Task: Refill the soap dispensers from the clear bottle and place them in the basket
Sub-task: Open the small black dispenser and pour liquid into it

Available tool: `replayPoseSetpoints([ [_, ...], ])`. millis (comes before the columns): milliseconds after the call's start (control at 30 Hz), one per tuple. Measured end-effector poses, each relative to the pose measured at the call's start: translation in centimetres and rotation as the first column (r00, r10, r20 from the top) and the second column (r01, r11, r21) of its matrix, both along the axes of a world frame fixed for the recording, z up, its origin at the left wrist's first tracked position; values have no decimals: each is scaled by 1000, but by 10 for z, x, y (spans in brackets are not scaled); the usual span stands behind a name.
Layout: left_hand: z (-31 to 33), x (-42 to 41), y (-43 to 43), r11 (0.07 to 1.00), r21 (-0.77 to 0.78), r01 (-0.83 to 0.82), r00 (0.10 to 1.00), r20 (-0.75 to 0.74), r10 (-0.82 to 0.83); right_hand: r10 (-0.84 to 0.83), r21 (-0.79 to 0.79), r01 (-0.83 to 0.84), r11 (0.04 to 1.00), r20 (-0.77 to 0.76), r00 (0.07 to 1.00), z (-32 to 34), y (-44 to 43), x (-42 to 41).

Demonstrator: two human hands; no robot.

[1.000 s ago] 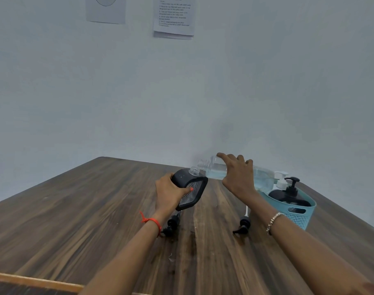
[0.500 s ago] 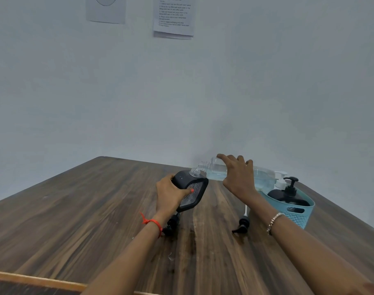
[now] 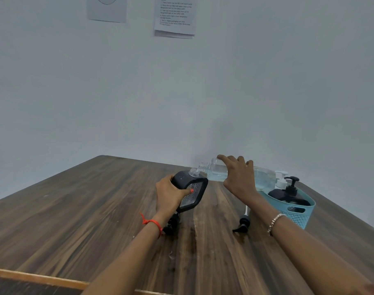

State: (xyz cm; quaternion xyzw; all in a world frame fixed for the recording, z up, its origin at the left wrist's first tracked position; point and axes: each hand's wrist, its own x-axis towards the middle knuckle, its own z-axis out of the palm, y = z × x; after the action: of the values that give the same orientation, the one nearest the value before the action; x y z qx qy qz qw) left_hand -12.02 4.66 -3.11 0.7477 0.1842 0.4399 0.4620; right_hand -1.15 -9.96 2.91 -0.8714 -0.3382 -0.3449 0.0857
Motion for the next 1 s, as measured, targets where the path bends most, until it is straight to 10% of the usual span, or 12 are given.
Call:
replayPoseSetpoints([
  [1000, 0, -2, -2, 1000, -6, 7, 1000, -2, -7, 12, -25, -11, 1000, 28, 1000, 0, 1, 0],
])
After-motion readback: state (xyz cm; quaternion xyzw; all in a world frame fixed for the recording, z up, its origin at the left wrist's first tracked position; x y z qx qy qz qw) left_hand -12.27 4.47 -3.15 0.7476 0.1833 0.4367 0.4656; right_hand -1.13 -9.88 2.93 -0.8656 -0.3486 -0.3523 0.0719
